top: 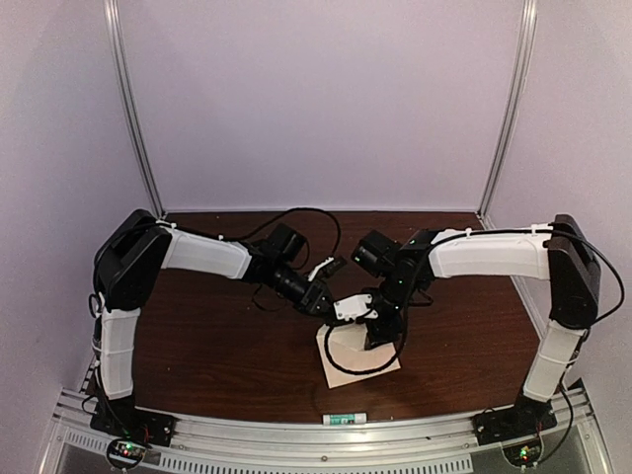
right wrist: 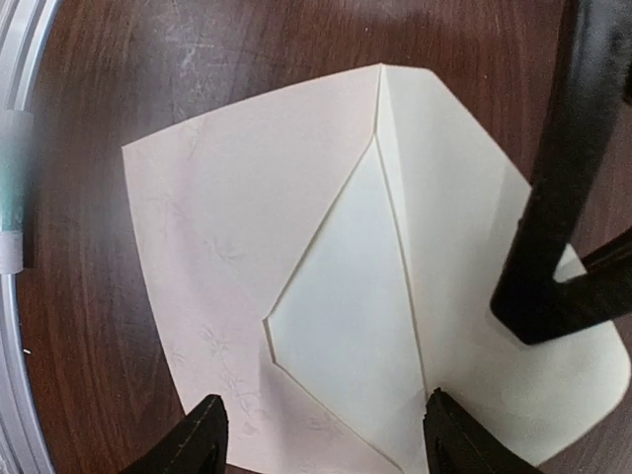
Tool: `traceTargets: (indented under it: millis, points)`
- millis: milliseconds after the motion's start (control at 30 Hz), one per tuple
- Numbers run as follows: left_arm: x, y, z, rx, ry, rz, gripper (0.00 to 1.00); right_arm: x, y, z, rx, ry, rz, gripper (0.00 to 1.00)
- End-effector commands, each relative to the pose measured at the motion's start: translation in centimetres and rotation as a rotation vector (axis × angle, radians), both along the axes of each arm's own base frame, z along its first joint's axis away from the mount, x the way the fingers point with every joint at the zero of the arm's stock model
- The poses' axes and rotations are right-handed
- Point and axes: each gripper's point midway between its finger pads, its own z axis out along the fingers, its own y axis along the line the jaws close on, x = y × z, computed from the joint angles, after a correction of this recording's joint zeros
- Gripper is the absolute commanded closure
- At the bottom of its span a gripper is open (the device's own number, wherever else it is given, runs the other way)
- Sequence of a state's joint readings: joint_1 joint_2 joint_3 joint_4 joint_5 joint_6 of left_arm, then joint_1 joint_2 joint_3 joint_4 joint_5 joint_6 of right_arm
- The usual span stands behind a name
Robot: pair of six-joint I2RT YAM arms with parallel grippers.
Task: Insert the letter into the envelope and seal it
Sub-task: Adjust the 1/2-folded letter in the envelope.
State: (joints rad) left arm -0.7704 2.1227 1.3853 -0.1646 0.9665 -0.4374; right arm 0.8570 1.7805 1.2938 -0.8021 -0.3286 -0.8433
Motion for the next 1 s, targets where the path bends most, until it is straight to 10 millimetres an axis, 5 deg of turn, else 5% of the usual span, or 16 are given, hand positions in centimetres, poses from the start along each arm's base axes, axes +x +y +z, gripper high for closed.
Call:
traceTargets:
  millis: [0, 167, 467, 567, 733, 967]
  points:
    - [0.4, -0.5, -0.1, -0.027, -0.003, 0.007, 1.0, 0.9, 0.0, -2.3, -0.028, -0.013, -0.002, 0.31]
    - [0.3, -0.4, -1.0, -0.008, 0.01, 0.008, 1.0, 1.7, 0.1, -3.4, -0.038, -0.018, -0.018, 0.3]
    - [0.7, 0.5, -6.5, 0.129, 0.043, 0.048, 1.0, 3.2, -0.9, -3.2, -0.037, -0.033, -0.036, 0.29]
    - [1.0, 0.4, -6.6, 0.14, 0.032, 0.057, 1.0, 4.0, -1.6, -3.4, -0.037, -0.017, -0.052, 0.29]
    - [1.8, 0.3, -7.0, 0.156, 0.025, 0.084, 0.8, 3.3, -1.7, -3.6, -0.03, 0.026, -0.043, 0.29]
    - [1.5, -0.8, -6.9, 0.087, 0.118, 0.07, 0.88, 2.3, -2.0, -4.0, -0.036, 0.067, -0.041, 0.3]
